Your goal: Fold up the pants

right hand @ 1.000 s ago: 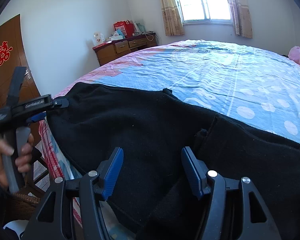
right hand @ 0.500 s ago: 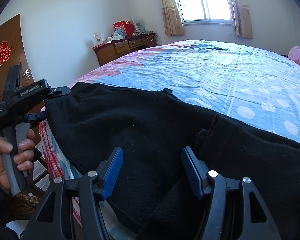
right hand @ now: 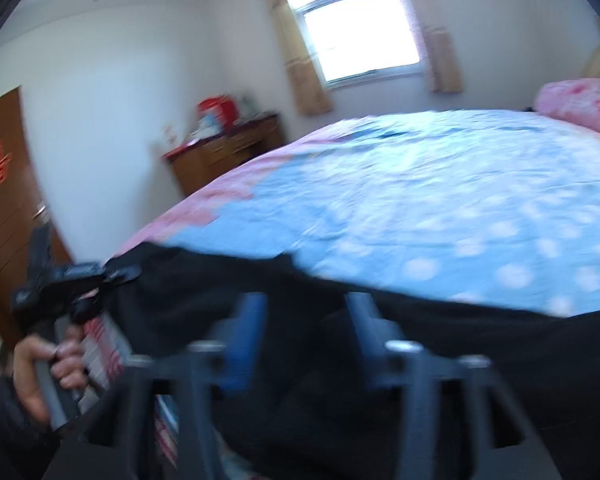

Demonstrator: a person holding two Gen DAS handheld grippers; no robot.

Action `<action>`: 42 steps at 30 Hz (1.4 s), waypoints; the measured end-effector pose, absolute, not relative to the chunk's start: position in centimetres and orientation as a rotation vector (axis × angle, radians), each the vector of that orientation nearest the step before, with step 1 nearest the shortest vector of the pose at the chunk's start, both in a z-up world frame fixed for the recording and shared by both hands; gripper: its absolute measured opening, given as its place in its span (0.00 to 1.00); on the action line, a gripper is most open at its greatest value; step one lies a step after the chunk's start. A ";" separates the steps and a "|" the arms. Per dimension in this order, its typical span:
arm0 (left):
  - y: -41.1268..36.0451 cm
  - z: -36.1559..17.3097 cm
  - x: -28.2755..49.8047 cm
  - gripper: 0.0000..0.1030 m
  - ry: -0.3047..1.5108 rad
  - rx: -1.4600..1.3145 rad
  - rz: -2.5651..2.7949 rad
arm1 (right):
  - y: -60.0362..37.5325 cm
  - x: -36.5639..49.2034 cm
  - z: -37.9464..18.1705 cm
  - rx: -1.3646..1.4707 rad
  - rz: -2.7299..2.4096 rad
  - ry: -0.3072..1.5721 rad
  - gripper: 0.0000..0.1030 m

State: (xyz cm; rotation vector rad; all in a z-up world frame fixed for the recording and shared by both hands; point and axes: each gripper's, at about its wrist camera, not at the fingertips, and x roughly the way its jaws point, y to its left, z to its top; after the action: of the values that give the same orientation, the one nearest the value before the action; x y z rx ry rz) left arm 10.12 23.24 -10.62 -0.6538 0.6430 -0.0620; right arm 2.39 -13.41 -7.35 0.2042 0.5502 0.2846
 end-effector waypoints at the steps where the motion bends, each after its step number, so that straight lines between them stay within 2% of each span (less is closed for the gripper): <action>1: 22.9 -10.2 10.1 0.21 0.635 -0.633 -0.066 | -14.1 2.7 -7.3 0.202 0.257 0.570 0.13; 10: 18.0 -4.8 9.1 0.21 0.515 -0.422 -0.219 | -12.5 4.6 -11.4 0.181 0.297 0.735 0.13; 13: 15.6 -2.7 8.4 0.21 0.467 -0.373 -0.323 | -12.7 4.9 -11.7 0.205 0.307 0.723 0.13; 25: 0.3 1.7 6.2 0.21 0.436 -0.185 -0.774 | -21.9 4.9 -9.7 0.577 0.420 0.796 0.13; 30: -7.1 0.9 3.3 0.21 0.461 -0.031 -0.932 | -30.1 0.9 -8.7 0.694 0.333 0.780 0.13; 35: -13.1 -3.0 1.1 0.21 0.539 0.106 -0.992 | -36.2 -3.6 -10.3 0.782 0.182 0.770 0.13; 42: -17.4 -6.6 -2.2 0.21 0.536 0.343 -0.904 | -38.5 -6.0 -12.7 0.847 0.147 0.744 0.13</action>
State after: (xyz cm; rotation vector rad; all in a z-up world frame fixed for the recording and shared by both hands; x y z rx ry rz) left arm -2.24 -17.37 -6.63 0.3434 0.5357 -0.9042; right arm -5.96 -38.54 -12.74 0.8470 0.7437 0.1475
